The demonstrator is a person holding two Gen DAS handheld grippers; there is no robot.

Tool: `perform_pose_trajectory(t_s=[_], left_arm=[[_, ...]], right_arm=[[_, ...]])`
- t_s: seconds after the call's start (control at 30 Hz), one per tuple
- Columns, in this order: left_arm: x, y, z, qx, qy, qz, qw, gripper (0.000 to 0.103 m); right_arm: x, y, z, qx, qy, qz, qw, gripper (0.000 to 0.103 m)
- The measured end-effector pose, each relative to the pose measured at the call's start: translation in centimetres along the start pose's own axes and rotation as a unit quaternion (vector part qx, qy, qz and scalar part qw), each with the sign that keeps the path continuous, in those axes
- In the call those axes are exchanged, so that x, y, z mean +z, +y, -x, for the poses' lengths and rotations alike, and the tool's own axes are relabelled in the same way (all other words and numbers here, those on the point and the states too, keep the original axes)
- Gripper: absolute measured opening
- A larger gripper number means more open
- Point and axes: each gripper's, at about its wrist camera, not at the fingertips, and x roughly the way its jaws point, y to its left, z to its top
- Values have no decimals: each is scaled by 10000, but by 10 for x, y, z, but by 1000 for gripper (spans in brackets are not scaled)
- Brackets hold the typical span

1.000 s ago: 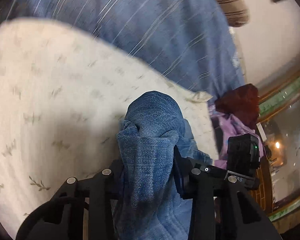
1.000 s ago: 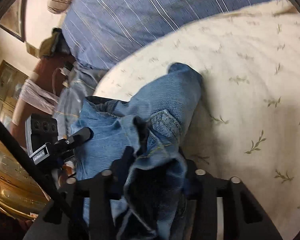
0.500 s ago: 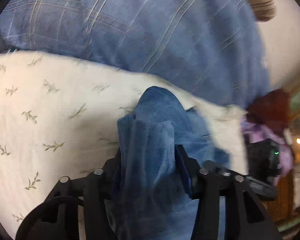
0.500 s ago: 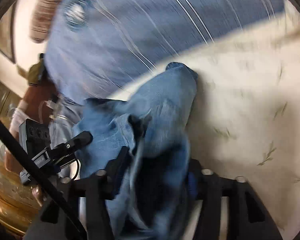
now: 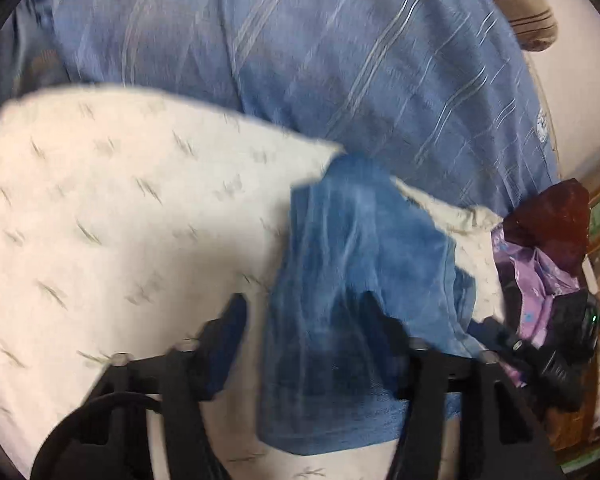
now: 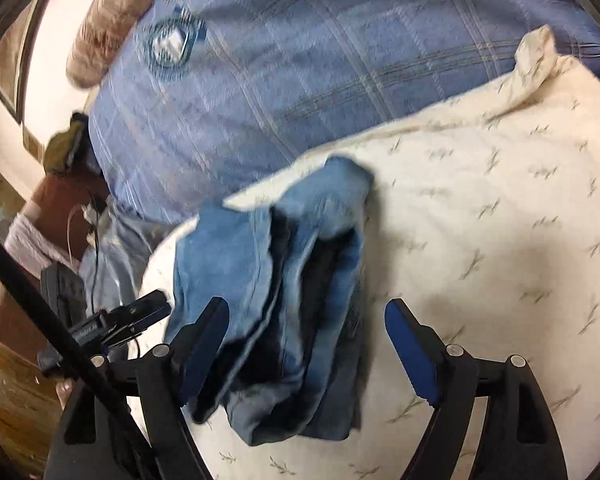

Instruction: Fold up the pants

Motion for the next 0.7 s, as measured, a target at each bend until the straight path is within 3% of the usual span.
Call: perform_pose_trajectory(t_s=[0.13, 0.2, 0.27, 0.37, 0.43, 0.53, 0.57, 0.6, 0.67, 0.7], left_arm=[[8, 1, -15, -4, -49, 165, 9999, 39], [11, -2, -13, -220, -93, 191, 9995, 20], [13, -9, -4, -531, -169, 94, 9984, 17], [12, -7, -6, -378, -165, 41, 9991, 18], [8, 3, -16, -122, 4, 114, 9999, 24], [7, -3, -2, -14, -87, -110, 9999, 32], [5, -7, 4, 43, -188, -270, 9994, 42], [0, -11, 13, 140, -319, -451, 9984, 58], [-16, -13, 23, 280, -447, -551, 9971, 68], [-22, -11, 20, 214, -323, -488, 9981, 67]], right_arm=[[-11, 6, -26, -97, 347, 191, 9992, 70], [-13, 6, -26, -120, 337, 205, 9992, 60], [-11, 13, -20, -204, 261, 330, 9989, 40], [-11, 20, -14, -303, 140, 542, 9980, 37], [-12, 17, -22, -336, 233, 539, 9977, 40], [-11, 9, -22, -200, 351, 411, 9983, 54], [-9, 8, -15, -135, 342, 304, 9989, 59], [-9, 8, -9, -68, 298, 266, 9992, 62], [-14, 10, 6, 87, 146, 289, 9994, 80], [-19, 10, 11, 80, 75, 282, 9995, 83]])
